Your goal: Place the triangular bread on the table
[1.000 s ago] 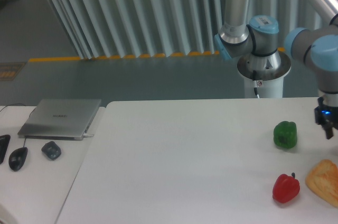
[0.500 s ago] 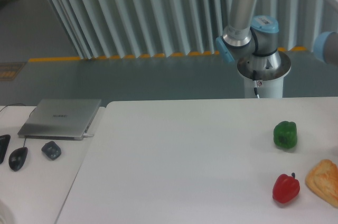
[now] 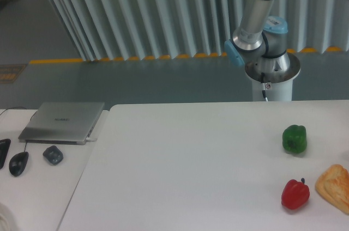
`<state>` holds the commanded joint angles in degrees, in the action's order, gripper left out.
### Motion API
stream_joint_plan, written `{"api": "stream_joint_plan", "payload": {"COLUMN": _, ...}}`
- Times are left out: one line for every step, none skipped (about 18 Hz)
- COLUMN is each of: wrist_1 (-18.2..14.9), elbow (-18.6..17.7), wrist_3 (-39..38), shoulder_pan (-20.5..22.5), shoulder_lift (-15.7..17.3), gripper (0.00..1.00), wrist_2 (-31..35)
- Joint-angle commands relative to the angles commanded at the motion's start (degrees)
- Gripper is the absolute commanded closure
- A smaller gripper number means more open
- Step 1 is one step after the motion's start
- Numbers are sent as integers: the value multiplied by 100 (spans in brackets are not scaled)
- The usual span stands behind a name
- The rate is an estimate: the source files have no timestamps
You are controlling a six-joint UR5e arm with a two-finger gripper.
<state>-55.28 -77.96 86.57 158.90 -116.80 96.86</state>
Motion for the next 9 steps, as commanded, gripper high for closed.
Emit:
{"api": "stream_joint_plan", "payload": {"wrist_1": 35, "elbow": 9, "wrist_3": 0, "shoulder_pan": 0, "shoulder_lift": 0, "gripper": 0, "wrist_2": -9}}
{"api": "stream_joint_plan", "payload": {"wrist_1": 79, "elbow": 17, "wrist_3": -9, "shoulder_pan": 9, "shoulder_lift": -26, "gripper": 0, "wrist_2": 0}}
{"api": "stream_joint_plan", "payload": {"wrist_1": 105, "elbow": 18, "wrist_3": 0, "shoulder_pan": 18, "shoulder_lift": -53, "gripper": 0, "wrist_2": 0}}
{"api": "stream_joint_plan", "payload": {"wrist_1": 106, "elbow": 44, "wrist_3": 9, "shoulder_pan": 79, "shoulder_lift": -62, "gripper": 0, "wrist_2": -9}}
{"api": "stream_joint_plan", "payload": {"wrist_1": 114, "elbow": 53, "wrist_3": 9, "shoulder_pan": 114, "shoulder_lift": -88, "gripper": 0, "wrist_2": -35}}
{"api": "stream_joint_plan", "payload": {"wrist_1": 132, "elbow": 53, "wrist_3": 9, "shoulder_pan": 123, "shoulder_lift": -114, "gripper": 0, "wrist_2": -44}}
{"api": "stream_joint_plan", "payload": {"wrist_1": 219, "elbow": 53, "wrist_3": 17, "shoulder_pan": 132, "shoulder_lift": -158, "gripper": 0, "wrist_2": -44}}
{"api": "stream_joint_plan", "payload": {"wrist_1": 350, "elbow": 27, "wrist_3": 17, "shoulder_pan": 184, "shoulder_lift": -193, "gripper": 0, "wrist_2": -44}}
{"api": "stream_joint_plan", "payload": {"wrist_1": 352, "elbow": 26, "wrist_3": 26, "shoulder_pan": 220, "shoulder_lift": -202, "gripper": 0, "wrist_2": -53}}
